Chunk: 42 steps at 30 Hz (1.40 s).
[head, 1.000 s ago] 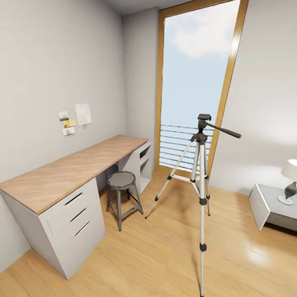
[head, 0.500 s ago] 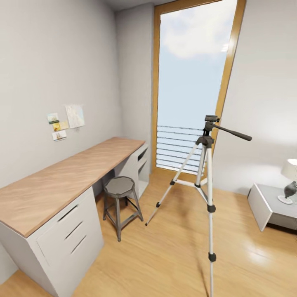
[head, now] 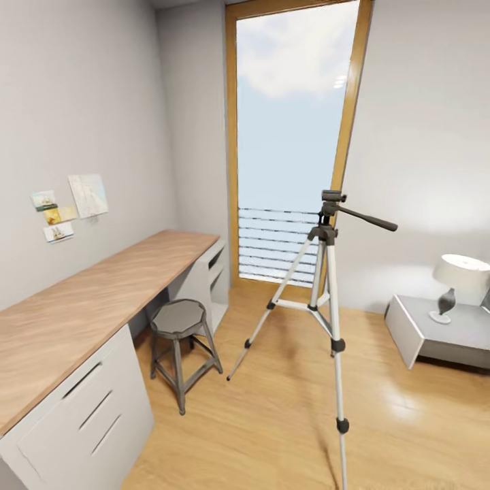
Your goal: Attach the digital camera to the camera tripod in the bedroom.
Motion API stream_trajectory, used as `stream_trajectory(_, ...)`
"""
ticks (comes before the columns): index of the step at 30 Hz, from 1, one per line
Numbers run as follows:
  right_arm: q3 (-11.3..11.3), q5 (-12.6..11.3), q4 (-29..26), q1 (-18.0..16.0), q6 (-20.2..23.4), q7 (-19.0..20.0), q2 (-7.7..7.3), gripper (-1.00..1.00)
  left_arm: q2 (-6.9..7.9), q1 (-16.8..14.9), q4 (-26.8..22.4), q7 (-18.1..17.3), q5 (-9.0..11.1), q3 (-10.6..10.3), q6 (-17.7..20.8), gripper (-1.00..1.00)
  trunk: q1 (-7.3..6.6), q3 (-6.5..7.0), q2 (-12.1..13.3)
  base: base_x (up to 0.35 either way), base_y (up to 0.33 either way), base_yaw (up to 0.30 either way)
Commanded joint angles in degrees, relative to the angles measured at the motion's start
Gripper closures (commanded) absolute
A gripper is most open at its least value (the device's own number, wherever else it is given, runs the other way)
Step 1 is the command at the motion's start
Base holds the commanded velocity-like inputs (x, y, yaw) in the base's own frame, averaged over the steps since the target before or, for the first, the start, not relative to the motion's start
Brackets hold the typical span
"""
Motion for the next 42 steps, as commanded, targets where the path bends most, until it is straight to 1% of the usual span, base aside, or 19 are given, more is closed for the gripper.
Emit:
stream_trajectory(1, -0.3, -0.1, 0.0, 0.0, -0.2, 0.0, 0.01, -1.00, -0.01, 0.1, -0.1, 0.0, 0.3, 0.0, -0.1, -1.00, 0.00, -0.03, 0.0, 0.011, 0.011, -0.247)
stream_trajectory(42, -0.3, -0.1, 0.0, 0.0, -0.2, 0.0, 0.01, -1.00, -0.01, 0.1, -0.1, 0.0, 0.4, 0.0, -0.1, -1.00, 0.00, -0.03, 0.0, 0.001, 0.001, -0.247)
